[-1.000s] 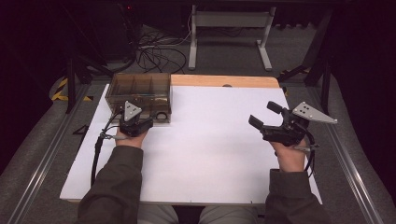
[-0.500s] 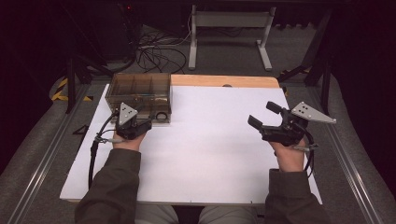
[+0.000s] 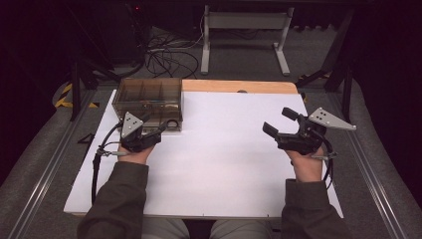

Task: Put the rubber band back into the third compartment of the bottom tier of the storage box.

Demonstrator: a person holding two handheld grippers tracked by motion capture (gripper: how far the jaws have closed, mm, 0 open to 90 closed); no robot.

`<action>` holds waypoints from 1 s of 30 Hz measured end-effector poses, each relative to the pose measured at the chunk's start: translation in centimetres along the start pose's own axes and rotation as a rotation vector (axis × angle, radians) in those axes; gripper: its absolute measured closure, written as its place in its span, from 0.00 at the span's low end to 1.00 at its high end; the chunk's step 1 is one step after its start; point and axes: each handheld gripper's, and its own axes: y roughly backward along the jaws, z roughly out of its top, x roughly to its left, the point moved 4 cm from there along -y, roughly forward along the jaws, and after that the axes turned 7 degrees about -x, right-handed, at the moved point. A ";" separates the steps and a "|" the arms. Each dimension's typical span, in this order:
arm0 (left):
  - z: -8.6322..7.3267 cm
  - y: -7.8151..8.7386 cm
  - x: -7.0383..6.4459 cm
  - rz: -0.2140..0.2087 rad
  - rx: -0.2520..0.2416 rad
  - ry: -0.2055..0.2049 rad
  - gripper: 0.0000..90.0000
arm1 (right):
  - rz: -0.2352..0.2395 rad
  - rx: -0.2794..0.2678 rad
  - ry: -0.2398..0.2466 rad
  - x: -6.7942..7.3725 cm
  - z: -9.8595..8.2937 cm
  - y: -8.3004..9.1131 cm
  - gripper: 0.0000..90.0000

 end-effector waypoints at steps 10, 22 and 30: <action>1.1 1.5 -0.3 -0.038 -0.035 0.001 0.26 | 0.000 -0.005 -0.002 0.0 0.1 -0.1 0.04; 1.9 3.6 -0.3 -0.095 -0.074 0.011 0.21 | 0.003 -0.011 0.000 0.1 0.2 0.2 0.04; 2.2 4.9 -0.4 -0.142 -0.084 0.027 0.18 | 0.005 -0.009 -0.002 0.1 0.2 0.0 0.04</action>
